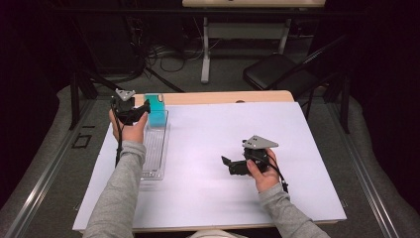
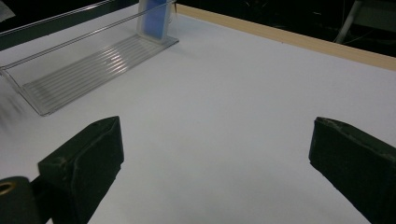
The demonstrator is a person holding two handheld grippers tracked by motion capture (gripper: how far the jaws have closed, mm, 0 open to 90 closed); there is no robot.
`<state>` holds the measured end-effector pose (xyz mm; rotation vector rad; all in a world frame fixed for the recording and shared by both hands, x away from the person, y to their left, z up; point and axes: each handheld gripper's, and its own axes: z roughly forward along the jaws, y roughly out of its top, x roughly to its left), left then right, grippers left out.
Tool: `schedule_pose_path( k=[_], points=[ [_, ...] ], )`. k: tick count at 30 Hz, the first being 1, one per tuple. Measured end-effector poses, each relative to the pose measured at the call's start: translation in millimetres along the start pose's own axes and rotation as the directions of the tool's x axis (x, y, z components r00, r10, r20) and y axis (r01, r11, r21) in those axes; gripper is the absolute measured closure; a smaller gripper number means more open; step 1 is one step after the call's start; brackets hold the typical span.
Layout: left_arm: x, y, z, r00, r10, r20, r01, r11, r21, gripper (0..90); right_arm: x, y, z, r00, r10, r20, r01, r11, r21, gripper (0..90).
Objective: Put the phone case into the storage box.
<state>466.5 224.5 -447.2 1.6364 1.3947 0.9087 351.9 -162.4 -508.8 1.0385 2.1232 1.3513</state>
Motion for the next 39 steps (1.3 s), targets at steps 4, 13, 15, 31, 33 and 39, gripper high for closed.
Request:
schedule_pose_path(
  k=[4, 13, 15, 31, 33, 39],
  points=[
    [3.4, -0.3, -5.5, 0.998, -0.029, 0.056, 0.029, 0.9996, 0.002, 40.5, 0.6, 0.2, 0.3, 1.0, -0.003, 0.0, 0.003, 1.0, -0.002, 2.8],
    [7.5, 0.5, -22.5, 0.9885, -0.018, 0.15, 0.02, 0.9997, -0.014, 32.7, 0.9, 0.4, 1.0, 1.0, -0.004, -0.002, 0.004, 1.0, -0.003, 2.9],
    [7.8, 0.6, -27.8, 0.9882, -0.002, 0.153, 0.005, 0.9998, -0.018, 31.0, 0.7, 0.5, 0.6, 1.0, -0.004, -0.001, 0.004, 1.0, -0.003, 2.9],
    [5.5, -2.1, -56.9, 0.9568, 0.012, 0.29, -0.006, 0.9997, -0.023, 17.4, 3.1, 0.8, 0.0, 1.0, -0.009, -0.005, 0.009, 1.0, -0.006, 2.9],
    [4.6, -2.6, -60.0, 0.9543, 0.012, 0.299, -0.003, 0.9995, -0.03, 17.3, 3.4, 0.9, -0.3, 0.9999, -0.014, -0.004, 0.014, 1.0, -0.009, 2.9],
    [0.7, -5.2, -66.4, 0.9421, 0.027, 0.334, -0.018, 0.9994, -0.029, 15.4, 3.9, 0.9, -0.9, 0.9998, -0.019, -0.004, 0.019, 1.0, -0.007, 2.9]
  ],
)
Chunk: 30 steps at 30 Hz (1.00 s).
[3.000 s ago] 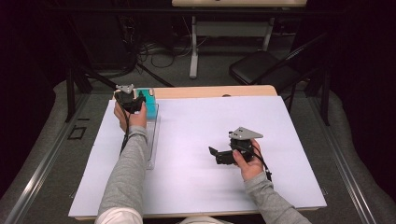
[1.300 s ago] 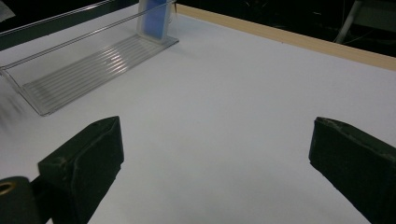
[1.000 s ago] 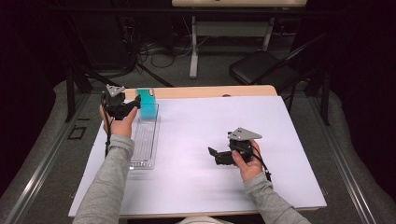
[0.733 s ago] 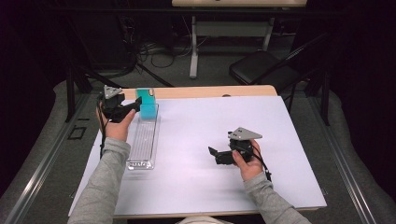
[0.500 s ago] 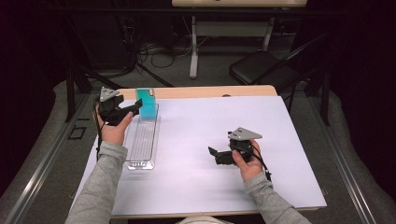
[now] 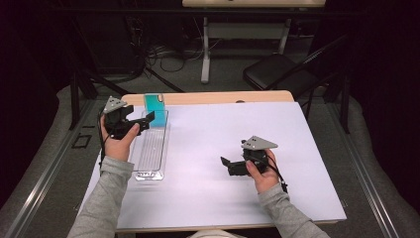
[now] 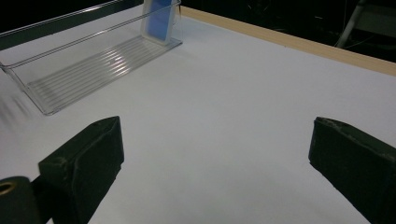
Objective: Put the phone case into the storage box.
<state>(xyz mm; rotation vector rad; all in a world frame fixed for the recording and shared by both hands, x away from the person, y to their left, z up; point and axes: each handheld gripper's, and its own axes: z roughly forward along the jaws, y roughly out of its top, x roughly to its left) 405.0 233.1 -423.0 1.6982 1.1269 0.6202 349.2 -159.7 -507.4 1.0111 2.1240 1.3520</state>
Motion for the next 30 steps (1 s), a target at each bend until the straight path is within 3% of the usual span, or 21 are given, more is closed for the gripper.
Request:
schedule_pose_path(
  k=[4, 8, 16, 25, 30],
  points=[
    [-4.0, -4.0, -4.1, 0.999, 0.009, 0.043, -0.009, 1.0, 0.0, 9.7, 0.4, 0.4, -0.8, 1.0, -0.004, 0.003, 0.004, 1.0, 0.0, 2.9],
    [-9.9, -8.2, -5.8, 0.9919, 0.042, 0.12, -0.043, 0.999, 0.008, 0.0, 0.9, 0.7, -1.3, 0.9999, -0.013, 0.001, 0.013, 1.0, -0.001, 2.9],
    [-23.6, -15.2, -8.9, 0.9832, 0.094, 0.156, -0.097, 0.9952, 0.011, 0.4, 2.7, 2.5, -3.1, 0.9998, -0.018, -0.003, 0.018, 1.0, -0.002, 2.8],
    [-32.0, -29.7, -12.4, 0.9714, 0.103, 0.214, -0.107, 0.9942, 0.006, 0.4, 0.1, 3.8, -7.7, 0.9999, -0.012, 0.002, 0.012, 1.0, -0.007, 2.8],
    [-35.6, -34.6, -17.2, 0.9689, 0.117, 0.218, -0.12, 0.9928, 0.0, 0.4, -2.6, 4.5, -10.1, 1.0, -0.004, 0.002, 0.004, 1.0, -0.01, 2.7]
  ],
)
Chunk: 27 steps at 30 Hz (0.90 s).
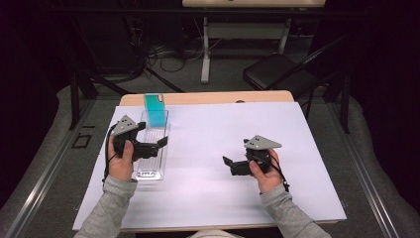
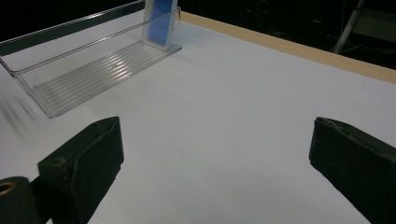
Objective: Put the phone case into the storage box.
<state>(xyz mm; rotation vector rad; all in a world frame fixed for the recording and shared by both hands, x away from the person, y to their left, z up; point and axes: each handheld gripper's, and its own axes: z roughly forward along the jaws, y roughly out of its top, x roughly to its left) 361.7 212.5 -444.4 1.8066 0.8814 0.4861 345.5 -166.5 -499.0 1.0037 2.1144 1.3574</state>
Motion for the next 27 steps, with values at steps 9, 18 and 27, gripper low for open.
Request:
schedule_pose_path(
  k=[9, 18, 27],
  points=[
    [-5.8, -6.9, -6.7, 0.9993, 0.01, 0.037, -0.01, 0.9999, -0.005, 0.4, 1.4, 3.2, -8.4, 1.0, -0.007, -0.002, 0.007, 1.0, -0.011, 1.2],
    [-9.8, -11.3, -15.5, 0.9983, 0.018, 0.055, -0.018, 0.9998, -0.012, 0.4, -2.5, 6.9, -29.0, 1.0, 0.006, -0.001, -0.006, 0.999, -0.04, 0.0],
    [-9.8, -19.1, -33.6, 0.999, 0.02, 0.039, -0.019, 0.9995, -0.024, 0.4, -8.2, 5.2, -53.3, 0.9998, -0.004, 0.022, 0.005, 0.998, -0.059, 0.0]
  ],
)
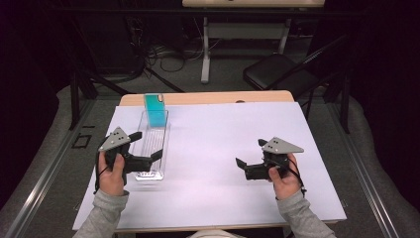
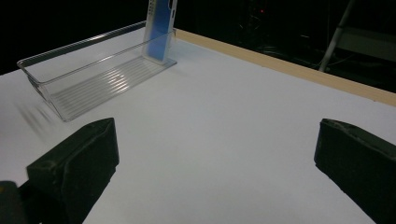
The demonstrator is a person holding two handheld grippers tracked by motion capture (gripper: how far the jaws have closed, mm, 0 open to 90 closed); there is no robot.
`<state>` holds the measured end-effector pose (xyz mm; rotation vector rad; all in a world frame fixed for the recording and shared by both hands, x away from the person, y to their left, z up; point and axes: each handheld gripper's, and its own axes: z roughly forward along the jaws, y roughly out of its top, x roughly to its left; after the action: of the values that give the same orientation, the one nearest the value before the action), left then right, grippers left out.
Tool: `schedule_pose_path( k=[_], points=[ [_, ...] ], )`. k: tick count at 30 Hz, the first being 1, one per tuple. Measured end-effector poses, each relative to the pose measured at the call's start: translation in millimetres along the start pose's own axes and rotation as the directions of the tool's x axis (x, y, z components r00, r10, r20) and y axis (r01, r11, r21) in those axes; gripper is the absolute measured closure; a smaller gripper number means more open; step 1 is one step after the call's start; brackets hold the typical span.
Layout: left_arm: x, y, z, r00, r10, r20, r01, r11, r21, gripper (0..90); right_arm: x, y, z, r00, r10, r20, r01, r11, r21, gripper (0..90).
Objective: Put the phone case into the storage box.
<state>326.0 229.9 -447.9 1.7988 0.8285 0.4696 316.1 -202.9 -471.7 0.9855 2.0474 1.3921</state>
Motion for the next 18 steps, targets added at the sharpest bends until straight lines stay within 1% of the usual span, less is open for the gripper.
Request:
schedule_pose_path(
  k=[3, 5, 6, 9, 13, 18],
  points=[
    [0.3, -4.7, -5.3, 0.9998, 0.006, -0.017, -0.006, 1.0, -0.003, 0.4, -6.6, -3.8, -8.4, 0.9997, 0.009, 0.024, -0.009, 1.0, -0.003, 0.0],
    [1.5, -8.9, -7.8, 0.9998, 0.004, -0.018, -0.004, 1.0, 0.004, 0.4, -11.8, -7.3, -13.1, 0.9991, 0.018, 0.037, -0.018, 1.0, -0.005, 0.0],
    [2.0, -11.3, -8.8, 0.9998, -0.001, -0.018, 0.001, 1.0, 0.005, 0.4, -13.8, -9.2, -15.2, 0.9985, 0.027, 0.047, -0.026, 1.0, -0.005, 0.0],
    [4.7, -18.1, -12.7, 0.9997, -0.01, -0.024, 0.01, 0.9999, 0.004, 0.4, -19.5, -14.5, -22.1, 0.9971, 0.032, 0.069, -0.032, 0.999, 0.004, 0.0],
    [8.3, -27.4, -19.8, 0.9985, -0.036, -0.041, 0.036, 0.9993, -0.007, 0.4, -25.2, -22.0, -29.2, 0.9948, 0.051, 0.088, -0.052, 0.999, 0.008, 0.0],
    [12.2, -40.3, -27.6, 0.9966, -0.05, -0.066, 0.049, 0.9988, -0.008, 0.4, -31.7, -31.7, -35.9, 0.9922, 0.066, 0.106, -0.067, 0.998, 0.004, 0.0]
  ],
)
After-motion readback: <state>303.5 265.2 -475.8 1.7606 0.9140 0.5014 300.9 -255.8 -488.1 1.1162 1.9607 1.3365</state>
